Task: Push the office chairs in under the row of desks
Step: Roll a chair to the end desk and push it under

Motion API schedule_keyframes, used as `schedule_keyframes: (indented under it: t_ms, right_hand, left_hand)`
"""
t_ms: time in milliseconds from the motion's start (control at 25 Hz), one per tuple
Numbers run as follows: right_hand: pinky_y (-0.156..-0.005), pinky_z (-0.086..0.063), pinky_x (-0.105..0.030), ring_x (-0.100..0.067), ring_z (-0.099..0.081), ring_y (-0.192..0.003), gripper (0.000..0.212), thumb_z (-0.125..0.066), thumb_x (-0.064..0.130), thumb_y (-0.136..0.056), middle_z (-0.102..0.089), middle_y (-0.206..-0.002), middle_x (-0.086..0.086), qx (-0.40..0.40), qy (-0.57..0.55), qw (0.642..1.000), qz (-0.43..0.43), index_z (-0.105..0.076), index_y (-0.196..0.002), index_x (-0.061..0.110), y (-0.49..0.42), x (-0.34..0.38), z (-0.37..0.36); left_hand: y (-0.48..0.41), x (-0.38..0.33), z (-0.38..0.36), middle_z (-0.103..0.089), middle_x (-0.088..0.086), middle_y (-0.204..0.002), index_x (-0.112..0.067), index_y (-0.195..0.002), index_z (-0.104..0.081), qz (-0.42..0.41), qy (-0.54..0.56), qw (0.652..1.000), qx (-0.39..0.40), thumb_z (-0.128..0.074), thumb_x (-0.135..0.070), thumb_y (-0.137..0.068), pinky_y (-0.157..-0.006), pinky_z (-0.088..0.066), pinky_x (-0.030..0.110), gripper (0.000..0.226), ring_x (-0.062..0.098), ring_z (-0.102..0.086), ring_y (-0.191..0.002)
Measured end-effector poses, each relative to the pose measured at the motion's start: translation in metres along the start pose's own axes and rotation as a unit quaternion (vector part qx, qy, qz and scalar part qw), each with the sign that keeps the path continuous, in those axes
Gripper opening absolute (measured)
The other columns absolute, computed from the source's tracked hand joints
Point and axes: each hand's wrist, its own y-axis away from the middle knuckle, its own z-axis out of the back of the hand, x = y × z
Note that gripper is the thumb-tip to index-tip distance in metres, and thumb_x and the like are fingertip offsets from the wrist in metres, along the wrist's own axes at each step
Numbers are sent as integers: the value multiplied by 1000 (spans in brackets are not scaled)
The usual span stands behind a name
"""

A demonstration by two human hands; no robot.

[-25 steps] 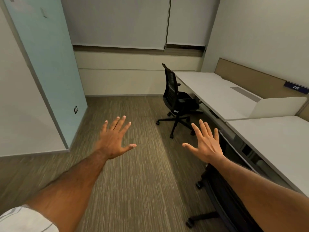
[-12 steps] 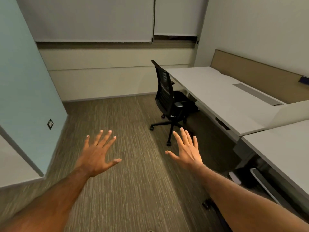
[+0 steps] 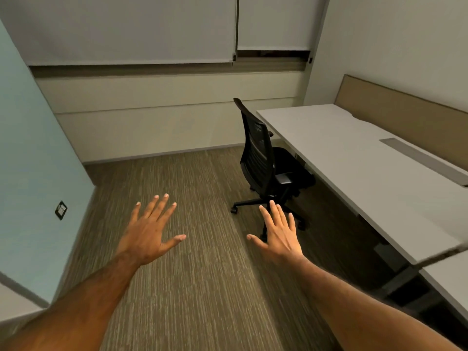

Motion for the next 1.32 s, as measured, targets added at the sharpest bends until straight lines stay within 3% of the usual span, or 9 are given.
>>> schedule_keyframes:
  t_ms: [400,520,720,880,1080,1320]
  right_hand:
    - [-121,19,-47,-20,22,-154,98,-29,85,-89,17,-171,-5,18,53,996,-64,1,-165,31,-221,-14,-35]
    - [-123,17,-48,-20,18,-156,99,-21,88,-86,14,-172,-3,-32,50,993,-105,0,-164,31,-288,-16,-18]
    - [-125,14,-50,-23,12,-158,97,-25,86,-89,7,-173,-4,-71,48,987,-139,-5,-165,29,-396,-36,12]
    - [-125,6,-54,-26,4,-159,95,-32,84,-90,3,-173,-2,-81,46,982,-167,-8,-164,29,-483,-66,19]
    - [-119,-28,-58,-33,-22,-152,92,-42,78,-92,-14,-170,-7,-100,-5,979,-178,-17,-161,24,-603,-93,26]
    - [-118,-34,-55,-33,-24,-153,91,-46,75,-93,-13,-172,-8,-110,-43,969,-217,-17,-162,23,-705,-121,36]
  left_hand:
    - [-255,112,-75,-7,10,-169,-20,-161,-23,-38,34,998,30,-2,-88,-79,-124,-7,58,108,28,-9,-157]
    - [-341,145,-78,-17,12,-168,-18,-159,-32,-67,40,997,18,4,-90,-79,-122,-14,61,113,29,-18,-156]
    - [-483,168,-81,-32,15,-163,-16,-152,-46,-121,54,991,-12,-3,-89,-83,-117,-23,65,109,33,-33,-150]
    - [-593,167,-85,-33,15,-163,-16,-153,-44,-143,62,987,-33,-1,-88,-84,-117,-24,65,109,33,-31,-151]
    - [-705,147,-84,-10,7,-171,-25,-162,-17,-151,58,987,-20,19,-92,-67,-125,-5,56,122,26,-3,-157]
    - [-828,127,-86,-13,6,-171,-25,-161,-22,-247,23,969,-17,-24,-80,-92,-125,-4,55,89,26,-2,-157]
